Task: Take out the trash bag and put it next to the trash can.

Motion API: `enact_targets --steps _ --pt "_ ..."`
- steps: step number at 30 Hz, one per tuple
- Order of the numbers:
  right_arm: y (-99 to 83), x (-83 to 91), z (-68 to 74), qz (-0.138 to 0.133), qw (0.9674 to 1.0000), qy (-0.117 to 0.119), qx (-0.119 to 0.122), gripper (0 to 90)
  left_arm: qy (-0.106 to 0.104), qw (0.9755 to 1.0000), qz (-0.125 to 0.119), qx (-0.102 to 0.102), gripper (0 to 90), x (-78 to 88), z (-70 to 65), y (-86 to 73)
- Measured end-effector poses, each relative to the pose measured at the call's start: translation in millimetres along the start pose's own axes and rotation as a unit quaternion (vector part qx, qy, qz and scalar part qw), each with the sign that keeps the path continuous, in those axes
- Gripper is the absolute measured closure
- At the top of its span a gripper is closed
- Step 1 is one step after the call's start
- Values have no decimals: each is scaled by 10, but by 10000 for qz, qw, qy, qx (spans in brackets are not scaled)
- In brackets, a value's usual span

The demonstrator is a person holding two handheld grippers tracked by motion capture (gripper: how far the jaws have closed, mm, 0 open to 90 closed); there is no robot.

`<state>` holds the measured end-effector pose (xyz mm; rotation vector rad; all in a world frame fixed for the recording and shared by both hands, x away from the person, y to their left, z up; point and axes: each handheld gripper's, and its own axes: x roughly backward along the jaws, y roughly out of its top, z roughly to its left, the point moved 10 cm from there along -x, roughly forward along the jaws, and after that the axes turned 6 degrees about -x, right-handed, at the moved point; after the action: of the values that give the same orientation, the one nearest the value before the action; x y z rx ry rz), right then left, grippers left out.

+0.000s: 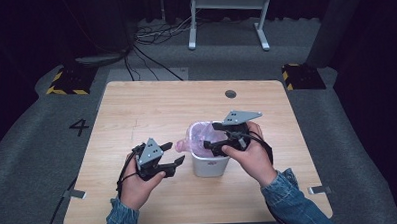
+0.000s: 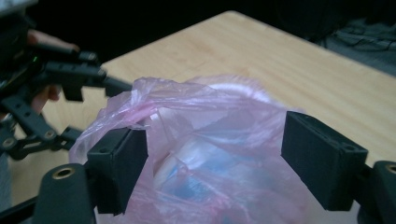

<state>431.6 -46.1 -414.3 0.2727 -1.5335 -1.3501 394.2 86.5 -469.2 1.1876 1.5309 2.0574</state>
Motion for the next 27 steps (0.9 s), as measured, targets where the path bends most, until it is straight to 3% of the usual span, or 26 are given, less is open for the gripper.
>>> enact_targets --steps 5,10,13,16,17,20,23,27 --pt "-76 -38 47 381 9992 -45 79 204 -51 10000 -45 -42 378 -35 -19 41" --pt "-164 -111 -17 829 9960 -256 229 201 -78 9999 -13 -63 380 -64 -28 37" --pt "-223 -159 -78 1086 9935 -341 74 160 -66 10000 -13 -64 379 -63 -26 33" --pt "-262 -164 -72 1274 9914 -299 12 195 -51 10000 -5 -53 380 -53 -13 22" --pt "-271 -156 -70 1336 9906 -304 16 235 -39 10000 2 -55 380 -52 -11 14" --pt "-268 -96 -59 1453 9890 -284 11 488 -46 10000 16 -60 379 -50 -29 3" --pt "-274 -60 -55 1518 9880 -268 23 677 -34 10000 24 -68 380 -42 -37 -2" --pt "-261 -34 -47 1441 9891 -263 120 835 -20 10000 40 -76 380 -36 -41 -17"
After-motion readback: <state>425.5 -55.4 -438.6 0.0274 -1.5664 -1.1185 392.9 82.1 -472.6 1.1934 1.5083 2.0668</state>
